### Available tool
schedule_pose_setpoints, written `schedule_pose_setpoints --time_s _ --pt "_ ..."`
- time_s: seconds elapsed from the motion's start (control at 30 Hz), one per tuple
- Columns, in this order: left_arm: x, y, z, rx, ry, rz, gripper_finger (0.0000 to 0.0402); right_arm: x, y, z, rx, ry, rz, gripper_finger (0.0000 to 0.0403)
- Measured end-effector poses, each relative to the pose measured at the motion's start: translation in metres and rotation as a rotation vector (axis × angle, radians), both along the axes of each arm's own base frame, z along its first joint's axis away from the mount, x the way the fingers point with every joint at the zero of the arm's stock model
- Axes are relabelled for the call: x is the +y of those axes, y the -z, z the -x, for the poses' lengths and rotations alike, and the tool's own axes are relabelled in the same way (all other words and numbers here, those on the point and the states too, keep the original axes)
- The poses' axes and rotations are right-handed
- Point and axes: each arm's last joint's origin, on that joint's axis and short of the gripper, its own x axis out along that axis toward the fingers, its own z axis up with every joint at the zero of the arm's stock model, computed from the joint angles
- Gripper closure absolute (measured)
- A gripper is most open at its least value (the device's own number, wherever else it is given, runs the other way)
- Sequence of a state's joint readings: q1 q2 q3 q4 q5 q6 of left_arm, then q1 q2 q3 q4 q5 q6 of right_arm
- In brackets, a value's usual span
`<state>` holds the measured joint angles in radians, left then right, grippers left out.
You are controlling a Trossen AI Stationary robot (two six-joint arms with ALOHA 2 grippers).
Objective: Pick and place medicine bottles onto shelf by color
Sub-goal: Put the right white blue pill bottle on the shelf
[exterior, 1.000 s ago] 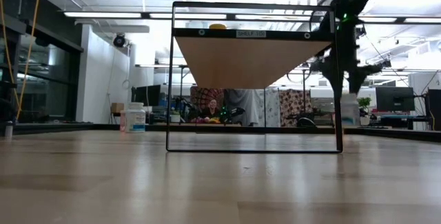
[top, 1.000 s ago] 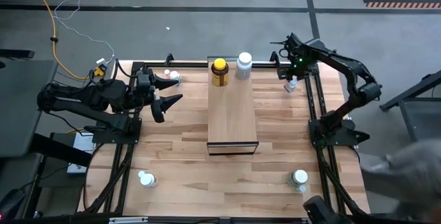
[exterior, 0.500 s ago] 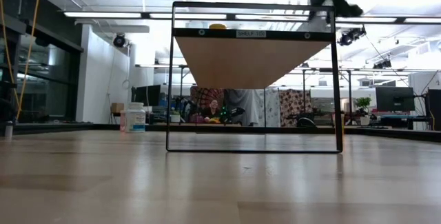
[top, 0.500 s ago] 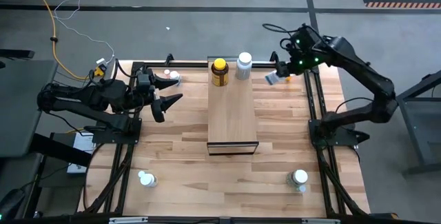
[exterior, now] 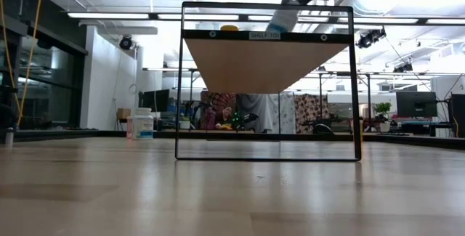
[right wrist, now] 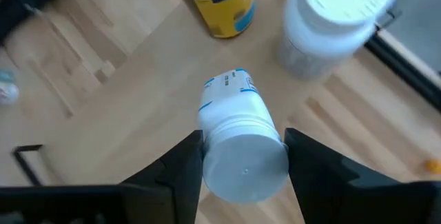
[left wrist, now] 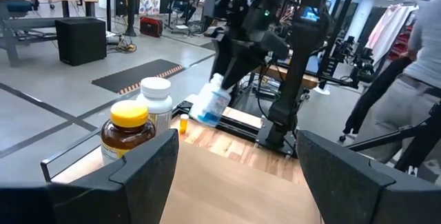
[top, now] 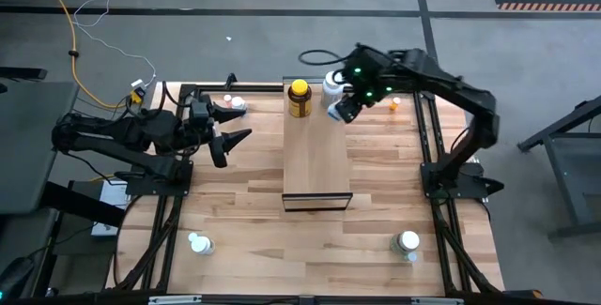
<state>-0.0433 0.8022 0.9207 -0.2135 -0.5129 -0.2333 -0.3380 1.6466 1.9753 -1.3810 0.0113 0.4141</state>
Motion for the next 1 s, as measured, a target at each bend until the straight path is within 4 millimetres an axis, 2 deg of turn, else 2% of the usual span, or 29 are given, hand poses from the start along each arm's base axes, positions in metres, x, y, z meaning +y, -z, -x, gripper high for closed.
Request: schedule_pose_setpoints --time_s 0.17,0.33,0.73,1.0 --pt "0.000 0.000 0.000 0.002 0.000 0.001 0.0118 -0.005 0.013 -0.022 0.082 -0.082 0.030 0.0230" --pt "0.000 0.000 -0.001 0.002 0.001 0.002 0.0118 -0.008 0.028 -0.032 0.172 -0.129 0.018 0.0229" --pt "0.000 0.000 -0.001 0.003 0.001 0.001 0.0118 -0.020 0.040 -0.037 0.246 -0.136 0.052 0.0229" --pt "0.000 0.000 -0.001 0.003 0.001 0.001 0.0118 -0.023 0.049 -0.041 0.269 -0.151 0.012 0.0229"
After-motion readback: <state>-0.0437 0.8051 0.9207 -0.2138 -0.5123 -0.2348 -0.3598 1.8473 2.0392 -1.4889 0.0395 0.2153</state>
